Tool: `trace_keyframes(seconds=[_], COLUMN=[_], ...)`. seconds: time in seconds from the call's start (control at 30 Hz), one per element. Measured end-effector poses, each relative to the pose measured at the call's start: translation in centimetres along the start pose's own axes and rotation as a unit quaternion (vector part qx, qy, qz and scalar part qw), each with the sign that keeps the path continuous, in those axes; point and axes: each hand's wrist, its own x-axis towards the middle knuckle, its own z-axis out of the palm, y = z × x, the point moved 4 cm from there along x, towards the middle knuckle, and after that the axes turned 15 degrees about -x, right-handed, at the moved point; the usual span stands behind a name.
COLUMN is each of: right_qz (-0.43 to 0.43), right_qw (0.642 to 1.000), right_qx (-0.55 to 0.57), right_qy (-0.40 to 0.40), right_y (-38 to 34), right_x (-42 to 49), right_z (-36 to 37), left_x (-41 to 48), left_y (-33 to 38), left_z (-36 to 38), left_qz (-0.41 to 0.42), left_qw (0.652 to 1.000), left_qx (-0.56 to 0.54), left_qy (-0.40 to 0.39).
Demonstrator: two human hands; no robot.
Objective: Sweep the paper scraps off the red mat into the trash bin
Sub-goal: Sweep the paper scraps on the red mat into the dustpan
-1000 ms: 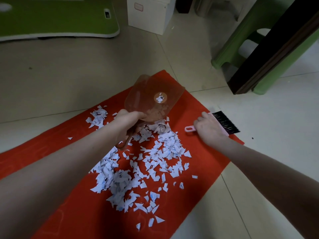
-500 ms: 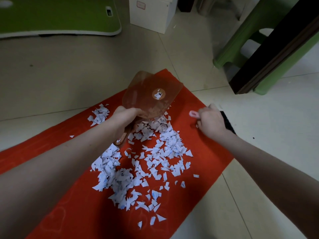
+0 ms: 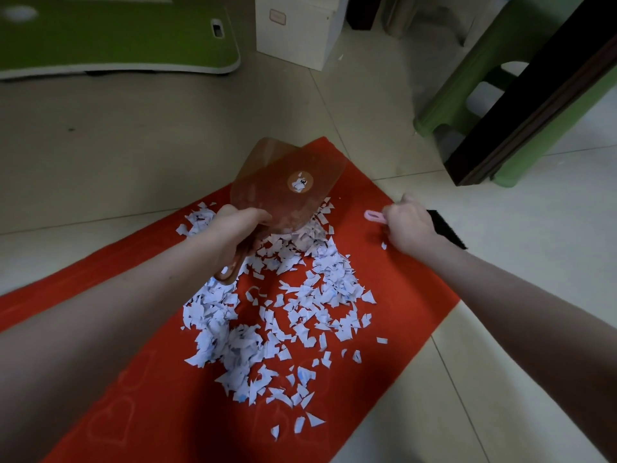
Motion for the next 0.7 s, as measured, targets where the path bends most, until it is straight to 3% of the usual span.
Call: trace_keyframes(seconds=[0.17,0.47,0.6,0.7], right_qz=[-0.049,-0.048,-0.028,-0.065], right_qw=[0.997,0.998,0.975,0.926], right_qx=[-0.023,0.028,0.214,0.372], right_qy=[-0.046,-0.031,0.050,0.019], right_y=[-1.3,-0.4,-1.1,-2.7], right_x=[0.2,-0.1,-0.9,-1.8], right_z=[3.0,4.1,0.2,-3.8], left_x=[0.1,0.0,0.0,-0.1], left_y=[0.0,-0.2,0.0,0.1], left_z=[0.3,0.3,0.0,-0.2], left_qz=[0.001,-0.002,-0.004,-0.003], left_qw=[1.000,1.000,1.000,1.000], left_qx=[-0.010,-0.006,-0.007,-0.005], left_qy=[-0.004,-0.002,0.008,0.008])
